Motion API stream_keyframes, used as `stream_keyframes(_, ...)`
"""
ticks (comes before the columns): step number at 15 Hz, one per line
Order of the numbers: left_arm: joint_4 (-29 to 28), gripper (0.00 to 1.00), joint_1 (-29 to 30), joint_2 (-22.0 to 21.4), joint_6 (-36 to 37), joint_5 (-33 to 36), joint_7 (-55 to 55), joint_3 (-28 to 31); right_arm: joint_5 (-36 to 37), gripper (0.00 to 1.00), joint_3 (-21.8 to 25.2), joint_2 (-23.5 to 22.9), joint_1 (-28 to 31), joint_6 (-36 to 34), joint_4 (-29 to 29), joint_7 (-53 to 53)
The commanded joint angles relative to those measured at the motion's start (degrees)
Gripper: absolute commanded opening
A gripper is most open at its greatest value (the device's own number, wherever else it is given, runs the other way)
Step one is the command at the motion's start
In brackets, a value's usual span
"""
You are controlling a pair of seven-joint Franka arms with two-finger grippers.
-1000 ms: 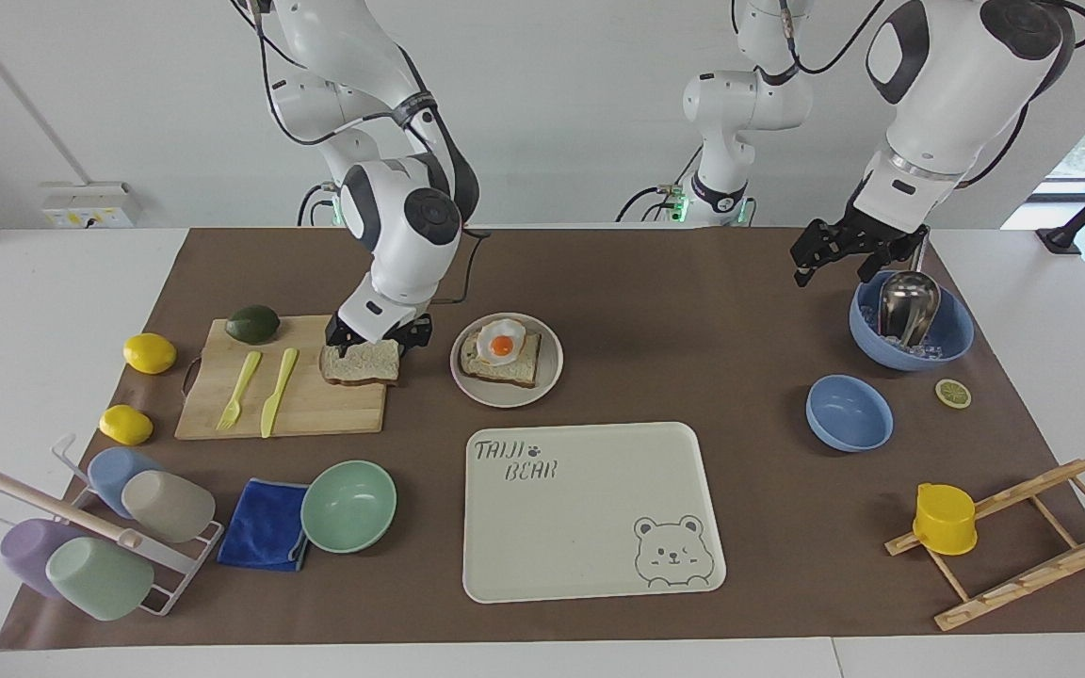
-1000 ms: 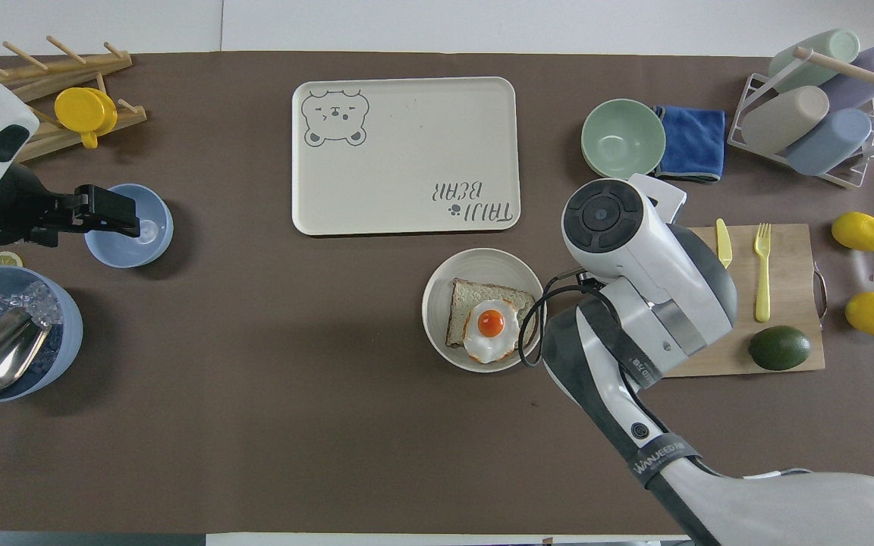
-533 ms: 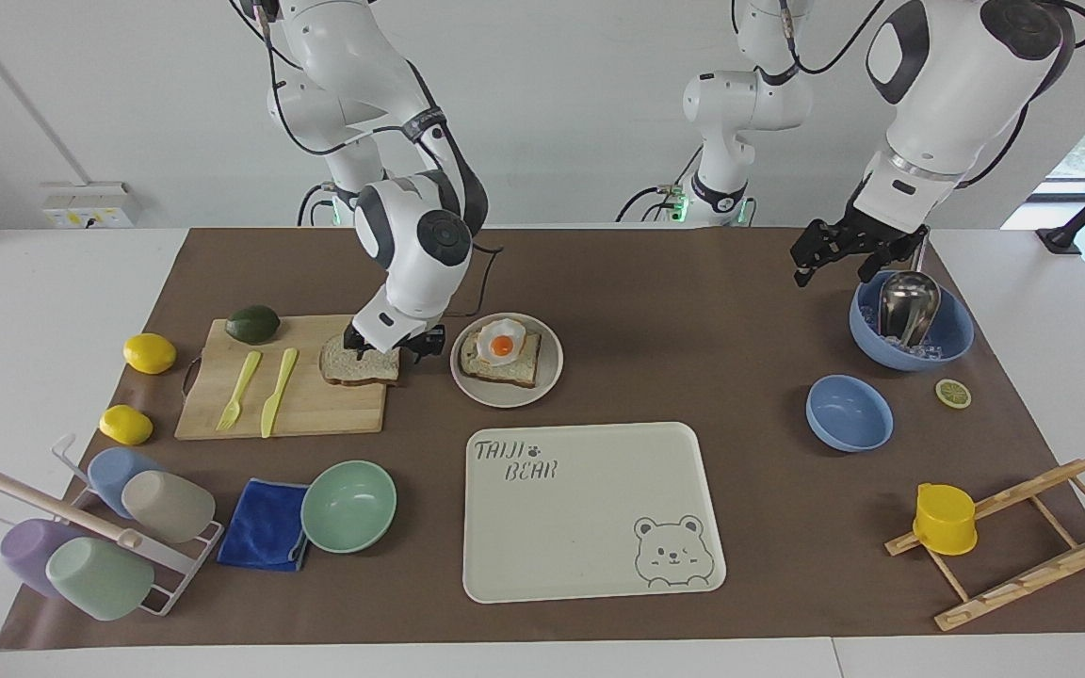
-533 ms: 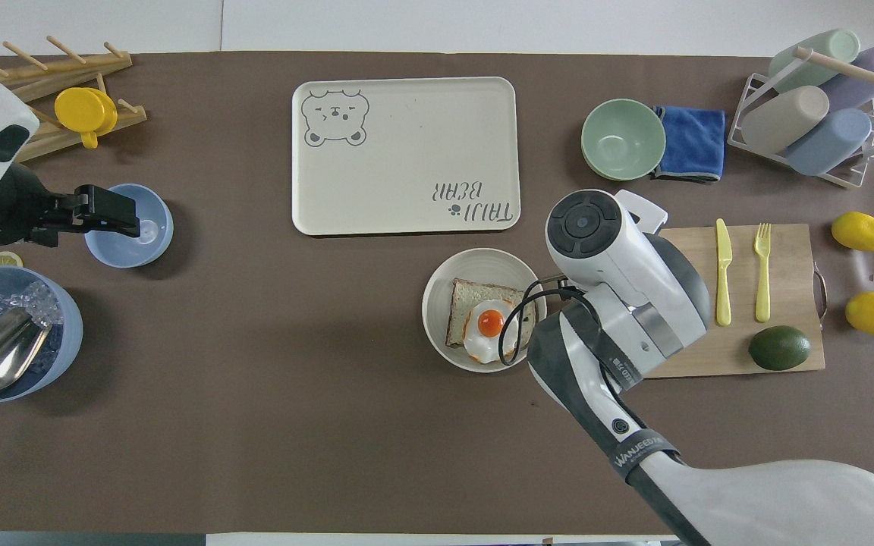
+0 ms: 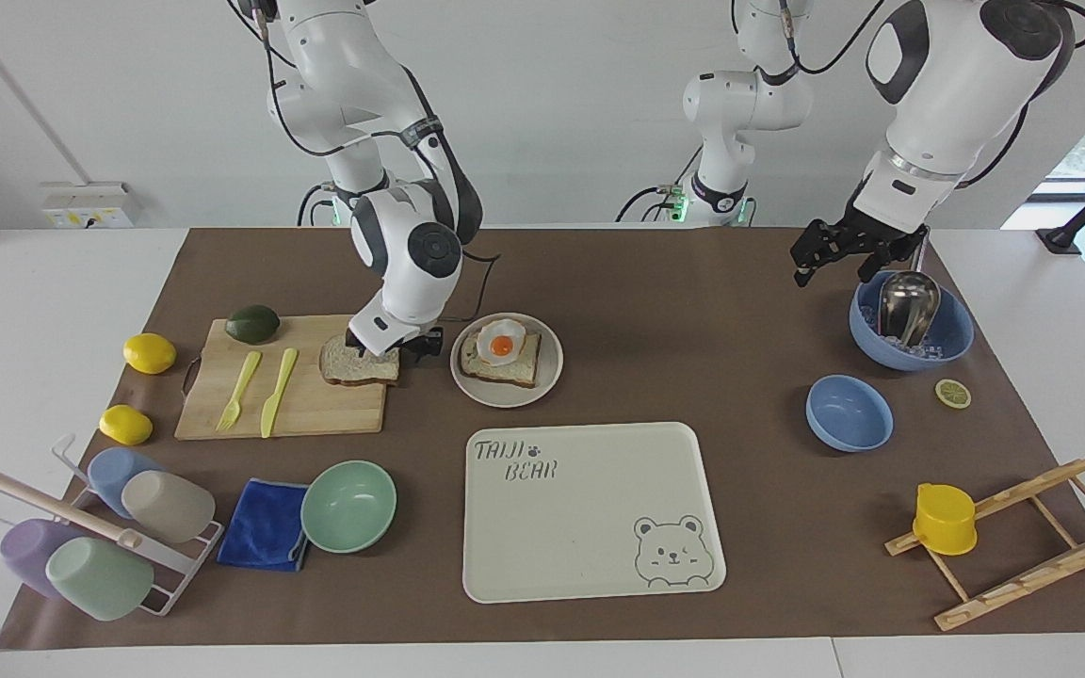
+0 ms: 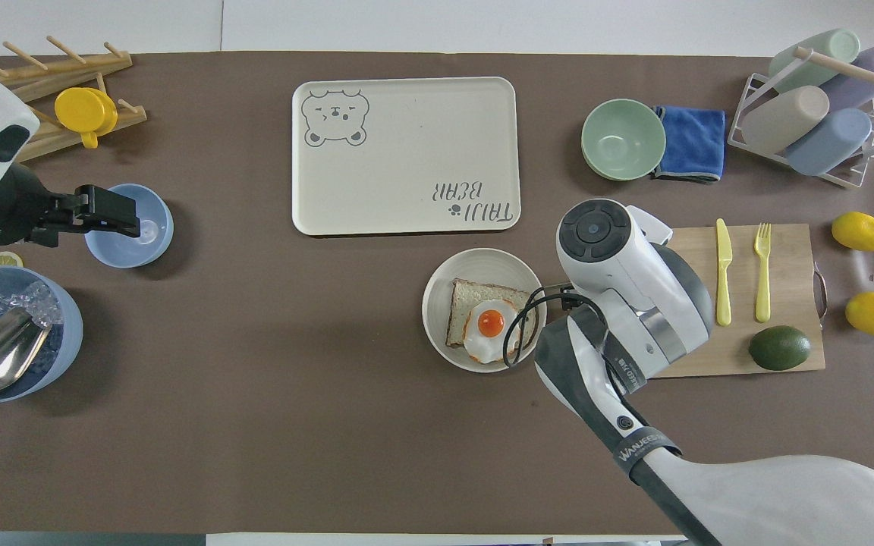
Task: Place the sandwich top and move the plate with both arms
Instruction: 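Carry the bread slice with the right gripper over the egg plate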
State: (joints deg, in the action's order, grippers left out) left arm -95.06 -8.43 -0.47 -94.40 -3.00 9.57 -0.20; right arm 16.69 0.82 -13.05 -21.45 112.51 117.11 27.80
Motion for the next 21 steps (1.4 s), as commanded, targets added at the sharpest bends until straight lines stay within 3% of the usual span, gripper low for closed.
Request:
stream_keyframes(1,-0.74,1.0,0.61,-0.76,0.35,0.01,-0.78,-0.15,-2.18,1.0,-0.29,1.01,1.15,1.83,2.59,1.03)
stream_keyframes(6,-0.74,1.0,0.61,-0.76,0.35,0.01,-0.78,-0.15,-2.63,1.0,-0.38,1.18,1.33,3.16,3.92,1.12)
stream_keyframes(11,-0.74,1.0,0.61,-0.76,0.35,0.01,-0.78,-0.24,-2.63,0.86,-0.38,1.1,1.33,3.51,4.79,1.03)
stream_keyframes(13,-0.74,1.0,0.61,-0.76,0.35,0.01,-0.78,-0.24,-2.63,0.7,-0.29,1.18,1.33,4.03,5.24,0.94)
stream_keyframes(15,-0.74,1.0,0.61,-0.76,0.35,0.01,-0.78,-0.15,-2.63,0.29,-0.29,1.18,1.41,4.21,5.24,0.42)
stream_keyframes(16,-0.74,1.0,0.61,-0.76,0.35,0.01,-0.78,-0.15,-2.63,0.11,-0.38,1.18,1.76,4.21,5.24,-0.28)
stream_keyframes(17,-0.74,1.0,0.61,-0.76,0.35,0.01,-0.78,-0.15,-2.63,0.0,-0.38,1.18,1.77,4.12,5.24,-0.89)
stream_keyframes(21,-0.74,1.0,0.61,-0.85,0.88,0.01,-0.7,-0.15,-2.63,0.0,-0.29,1.01,1.15,2.81,4.1,-0.73)
